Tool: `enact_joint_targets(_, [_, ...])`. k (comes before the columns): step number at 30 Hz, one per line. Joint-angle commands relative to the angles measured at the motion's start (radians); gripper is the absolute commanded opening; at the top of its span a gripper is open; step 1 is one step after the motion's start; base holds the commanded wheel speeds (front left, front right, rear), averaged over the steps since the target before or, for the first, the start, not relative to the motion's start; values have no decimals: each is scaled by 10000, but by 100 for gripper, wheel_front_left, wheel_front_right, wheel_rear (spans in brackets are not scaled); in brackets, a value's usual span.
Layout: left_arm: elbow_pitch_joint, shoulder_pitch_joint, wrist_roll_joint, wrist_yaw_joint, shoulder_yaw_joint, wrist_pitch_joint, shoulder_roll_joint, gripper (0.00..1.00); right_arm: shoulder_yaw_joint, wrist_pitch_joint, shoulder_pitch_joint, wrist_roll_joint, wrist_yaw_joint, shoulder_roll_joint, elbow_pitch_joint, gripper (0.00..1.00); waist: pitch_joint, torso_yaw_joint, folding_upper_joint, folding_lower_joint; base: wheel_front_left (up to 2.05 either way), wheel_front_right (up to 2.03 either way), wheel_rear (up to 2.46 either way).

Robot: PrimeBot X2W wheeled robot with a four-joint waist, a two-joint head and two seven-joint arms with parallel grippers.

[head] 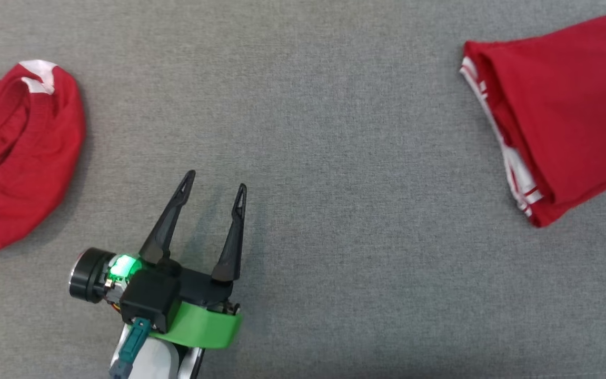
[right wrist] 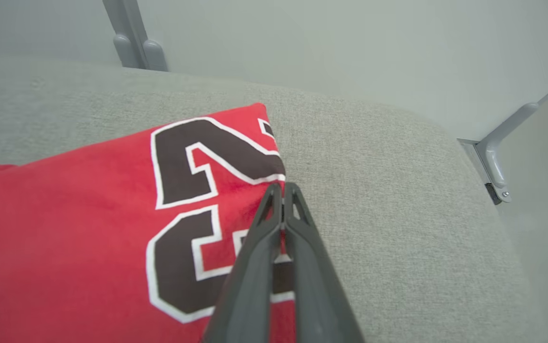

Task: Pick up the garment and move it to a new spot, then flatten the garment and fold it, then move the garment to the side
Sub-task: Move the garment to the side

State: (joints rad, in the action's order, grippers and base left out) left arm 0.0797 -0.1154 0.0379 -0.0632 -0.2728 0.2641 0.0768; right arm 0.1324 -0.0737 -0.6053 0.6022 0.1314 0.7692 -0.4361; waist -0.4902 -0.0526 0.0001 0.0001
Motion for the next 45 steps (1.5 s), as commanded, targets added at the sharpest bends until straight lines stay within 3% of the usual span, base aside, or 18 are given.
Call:
enact_joint_targets(1, [83,-361,-143,-96,-16,0,139,100,-279,-11,-320,-132,-15,172,-148,0,-1081,744,-1,-1,0,0,0])
enact_joint_targets(15, [460,-1001,-363,-277,-59,0,785,100,-3212,190,-1301,-1215,-15,1187,-1342,0,-2234,915,-1,-1,0,0,0])
enact_joint_targets(16, [437,-1013,-354,-277,-76,-2,794,100,-3377,290,-1385,-1419,-15,1186,-1405,100,-2260,908,-1,-1,0,0,0])
enact_joint_targets(21, [230,-1157,-263,-297,-289,-8,615,100,-3322,1189,-1575,-2554,-13,765,-1252,100,-1932,740,-1,-1,0,0,0])
enact_joint_targets(27, [-29,-833,-57,-101,-320,-3,355,100,-2268,2311,-1017,-2978,-15,-762,-907,100,-519,443,-1,-1,0,0,0])
enact_joint_targets(32, [-285,-211,340,168,-39,0,139,100,-1043,2888,-6,-2853,-15,-2245,-603,100,952,380,-1,-1,0,0,0])
enact_joint_targets(38, [-625,593,790,382,347,0,-59,100,123,3352,1398,-2481,-13,-3568,-442,100,2576,202,-1,-1,0,0,0])
enact_joint_targets(40, [-709,861,936,455,495,0,-108,100,208,3401,1830,-2393,-13,-3883,-175,100,3013,140,-1,-1,0,0,0])
enact_joint_targets(42, [-892,1541,1125,621,939,0,-170,100,-15,3393,3268,-2665,-13,-4788,949,100,4041,26,-1,-1,0,0,0])
enact_joint_targets(45, [-951,1961,1141,619,1100,0,-197,100,-118,3395,3921,-2820,-13,-5154,1429,100,4526,9,-1,-1,0,0,0])
